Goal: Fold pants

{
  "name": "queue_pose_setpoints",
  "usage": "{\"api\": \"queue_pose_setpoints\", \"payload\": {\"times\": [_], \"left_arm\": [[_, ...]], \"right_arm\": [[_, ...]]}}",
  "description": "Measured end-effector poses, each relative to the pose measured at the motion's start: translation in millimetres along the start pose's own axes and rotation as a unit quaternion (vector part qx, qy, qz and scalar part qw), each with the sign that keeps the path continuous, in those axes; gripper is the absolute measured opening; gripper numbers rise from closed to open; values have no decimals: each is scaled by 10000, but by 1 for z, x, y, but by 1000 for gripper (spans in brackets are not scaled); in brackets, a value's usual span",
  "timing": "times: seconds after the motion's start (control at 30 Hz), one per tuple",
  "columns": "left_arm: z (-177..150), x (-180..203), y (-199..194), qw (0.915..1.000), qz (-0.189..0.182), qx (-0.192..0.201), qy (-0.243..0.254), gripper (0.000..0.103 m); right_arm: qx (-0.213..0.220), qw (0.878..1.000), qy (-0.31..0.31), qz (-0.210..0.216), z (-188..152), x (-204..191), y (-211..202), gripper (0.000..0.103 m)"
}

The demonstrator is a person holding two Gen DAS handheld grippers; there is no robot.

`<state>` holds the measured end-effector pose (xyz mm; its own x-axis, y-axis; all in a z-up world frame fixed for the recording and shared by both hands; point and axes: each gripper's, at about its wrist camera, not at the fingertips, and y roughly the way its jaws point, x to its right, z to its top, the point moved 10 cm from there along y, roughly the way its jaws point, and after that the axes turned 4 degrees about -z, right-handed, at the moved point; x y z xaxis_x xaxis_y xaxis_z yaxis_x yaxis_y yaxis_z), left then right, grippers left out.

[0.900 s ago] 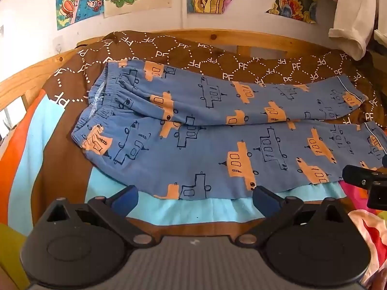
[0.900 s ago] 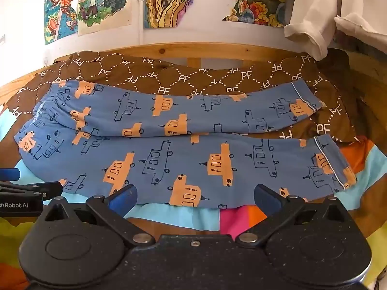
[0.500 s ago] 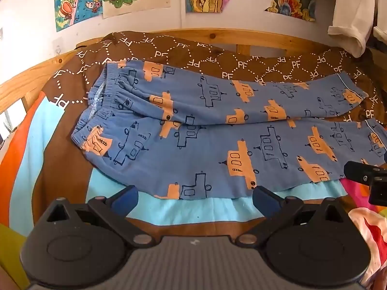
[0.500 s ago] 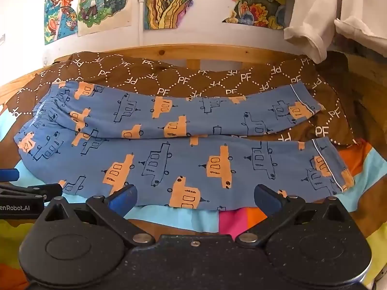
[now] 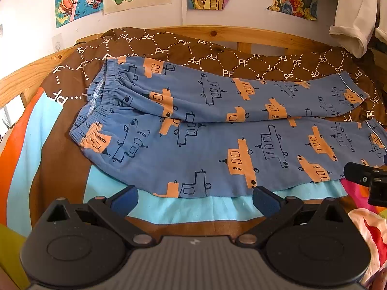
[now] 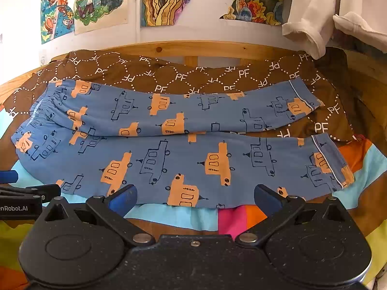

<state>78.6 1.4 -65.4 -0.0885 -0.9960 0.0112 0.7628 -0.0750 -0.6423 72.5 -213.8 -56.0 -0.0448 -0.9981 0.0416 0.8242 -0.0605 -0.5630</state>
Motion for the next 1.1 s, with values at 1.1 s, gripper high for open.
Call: {"api": "queue_pose_setpoints", "payload": {"times": [1.1], "left_arm": [[3,2,-1,10000,-20,65,29,103]], "right_arm": [[-24,10000,41,-76,-1,3,0,102]]}}
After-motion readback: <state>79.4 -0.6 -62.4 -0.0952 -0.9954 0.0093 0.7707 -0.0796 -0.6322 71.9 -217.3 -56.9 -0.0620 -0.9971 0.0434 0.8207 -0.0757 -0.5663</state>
